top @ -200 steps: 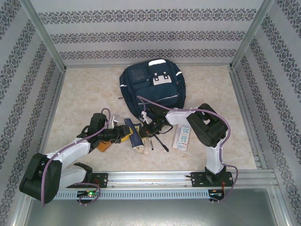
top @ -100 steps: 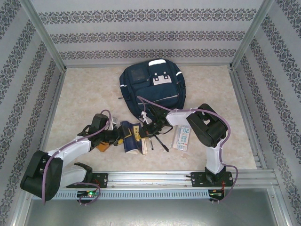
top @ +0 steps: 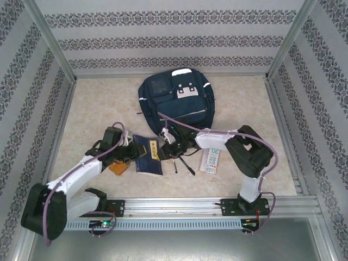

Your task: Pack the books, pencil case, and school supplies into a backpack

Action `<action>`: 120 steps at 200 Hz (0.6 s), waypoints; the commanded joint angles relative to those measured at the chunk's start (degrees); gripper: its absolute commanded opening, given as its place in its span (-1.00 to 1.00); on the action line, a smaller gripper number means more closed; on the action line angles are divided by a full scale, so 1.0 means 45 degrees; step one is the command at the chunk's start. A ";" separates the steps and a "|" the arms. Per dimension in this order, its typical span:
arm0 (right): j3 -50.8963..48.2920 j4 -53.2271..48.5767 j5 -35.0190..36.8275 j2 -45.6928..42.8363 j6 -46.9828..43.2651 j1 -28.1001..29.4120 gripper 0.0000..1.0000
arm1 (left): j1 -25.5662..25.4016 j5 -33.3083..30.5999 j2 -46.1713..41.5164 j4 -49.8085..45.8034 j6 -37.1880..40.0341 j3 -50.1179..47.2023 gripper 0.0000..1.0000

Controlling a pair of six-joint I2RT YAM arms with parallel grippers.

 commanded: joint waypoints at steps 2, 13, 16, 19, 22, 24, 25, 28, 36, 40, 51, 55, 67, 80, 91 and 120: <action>-0.0001 0.0252 0.1634 -0.1822 0.0056 -0.0062 -0.16 | 0.0166 -0.0603 -0.1443 -0.0723 0.1448 0.1269 -1.00; 0.0120 0.0133 0.2291 -0.2618 -0.0058 -0.0208 -0.05 | 0.0202 -0.0545 -0.1913 -0.0610 0.1832 0.1725 -1.00; 0.0163 0.0058 0.2483 -0.2823 -0.0086 -0.0249 -0.01 | 0.0215 -0.0508 -0.2013 -0.0562 0.1981 0.1853 -1.00; 0.0171 0.0024 0.2685 -0.3036 -0.0114 -0.0335 0.03 | 0.0219 -0.0467 -0.2089 -0.0543 0.2109 0.2023 -1.00; 0.0209 -0.0031 0.2876 -0.3251 -0.0171 -0.0402 0.06 | 0.0222 -0.0447 -0.2138 -0.0534 0.2220 0.2171 -1.00; 0.0210 -0.0045 0.2983 -0.3399 -0.0195 -0.0463 0.07 | 0.0223 -0.0445 -0.2173 -0.0533 0.2332 0.2291 -1.00; 0.0204 -0.0058 0.3047 -0.3437 -0.0203 -0.0496 0.07 | 0.0220 -0.0444 -0.2185 -0.0542 0.2373 0.2350 -1.00; 0.0206 -0.0085 0.3258 -0.3677 -0.0218 -0.0554 0.08 | 0.0244 -0.0417 -0.2206 -0.0551 0.2507 0.2527 -1.00; 0.0116 -0.0089 0.3665 -0.4262 -0.0331 -0.0834 0.10 | 0.0254 -0.0316 -0.2183 -0.0571 0.2861 0.3041 -1.00; 0.0074 -0.0072 0.3847 -0.4550 -0.0360 -0.0991 0.13 | 0.0238 -0.0271 -0.2119 -0.0571 0.3000 0.3304 -1.00; -0.0094 0.0100 0.3886 -0.5288 -0.0464 -0.1433 0.21 | 0.0272 0.0135 -0.1830 -0.0284 0.3098 0.4010 -1.00; -0.0133 0.0162 0.3708 -0.5526 -0.0564 -0.1603 0.23 | 0.0260 0.0350 -0.1686 -0.0085 0.3098 0.4227 -1.00; -0.0153 0.0265 0.3057 -0.6151 -0.0650 -0.2152 0.32 | 0.0256 0.0850 -0.1204 0.0563 0.2963 0.4921 -1.00; -0.0138 0.0413 0.1889 -0.6660 -0.0003 -0.2950 0.44 | 0.0245 0.1103 -0.0694 0.1546 0.2676 0.5457 -1.00; -0.0277 0.1220 0.0507 -0.6949 0.1346 -0.3743 0.45 | 0.0247 0.1218 -0.0236 0.2671 0.2288 0.5753 -1.00; -0.1234 0.4232 -0.0144 -0.7677 0.5840 -0.4460 0.67 | 0.0256 0.0107 0.1069 0.4822 0.0365 0.6533 -1.00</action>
